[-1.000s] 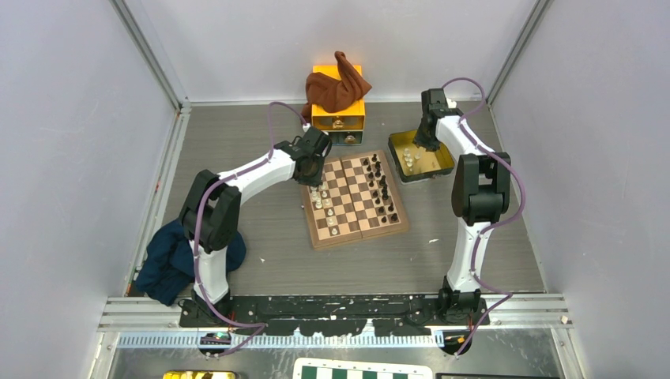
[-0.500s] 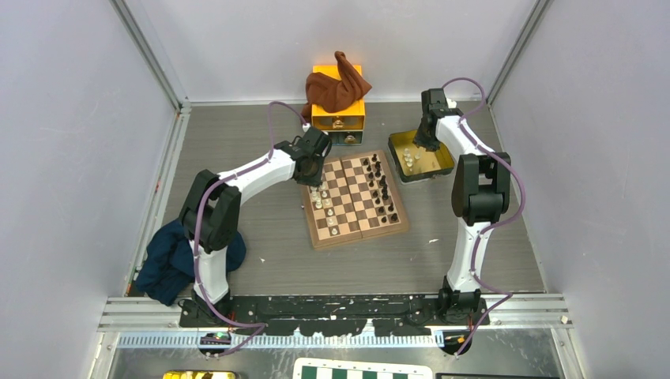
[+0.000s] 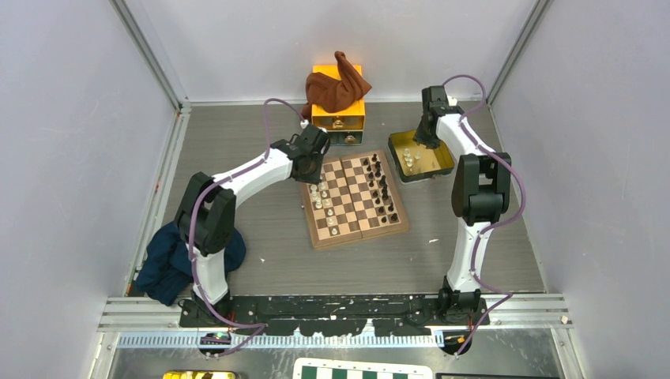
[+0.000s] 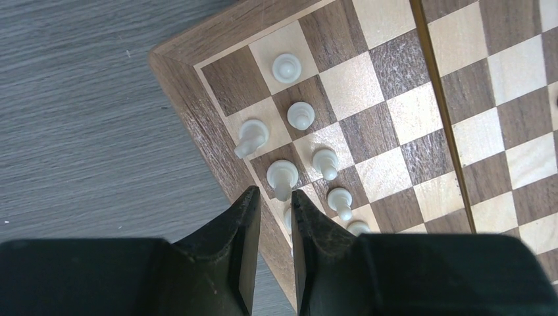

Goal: Set up the chess pieces on the board
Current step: Place the chess piece on the chessboard.

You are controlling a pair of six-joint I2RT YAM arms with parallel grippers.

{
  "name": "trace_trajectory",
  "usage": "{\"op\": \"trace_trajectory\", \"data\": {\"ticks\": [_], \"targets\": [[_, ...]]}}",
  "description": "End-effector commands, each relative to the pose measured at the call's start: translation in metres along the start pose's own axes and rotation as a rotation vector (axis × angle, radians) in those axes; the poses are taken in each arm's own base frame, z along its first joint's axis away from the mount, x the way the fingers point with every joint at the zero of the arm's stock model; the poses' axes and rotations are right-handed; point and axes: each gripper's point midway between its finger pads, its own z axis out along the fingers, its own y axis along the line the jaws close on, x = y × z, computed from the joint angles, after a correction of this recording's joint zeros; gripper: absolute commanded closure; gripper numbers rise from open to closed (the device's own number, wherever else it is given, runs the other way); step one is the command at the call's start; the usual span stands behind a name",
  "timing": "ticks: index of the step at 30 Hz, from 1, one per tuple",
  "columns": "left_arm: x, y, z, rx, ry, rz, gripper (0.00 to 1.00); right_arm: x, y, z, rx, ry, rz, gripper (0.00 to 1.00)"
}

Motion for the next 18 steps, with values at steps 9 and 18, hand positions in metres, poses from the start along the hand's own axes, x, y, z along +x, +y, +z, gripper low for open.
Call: {"op": "trace_trajectory", "data": {"ticks": [9,18], "targets": [[-0.044,-0.003,-0.051,0.037,-0.156,-0.019,0.74,-0.019,0.010,0.003,-0.022,-0.038,0.003,0.64],[-0.055,-0.002,-0.070,0.049,-0.201,-0.028,0.74,-0.013,0.012,0.014,-0.020,-0.017,0.000,0.64]]}}
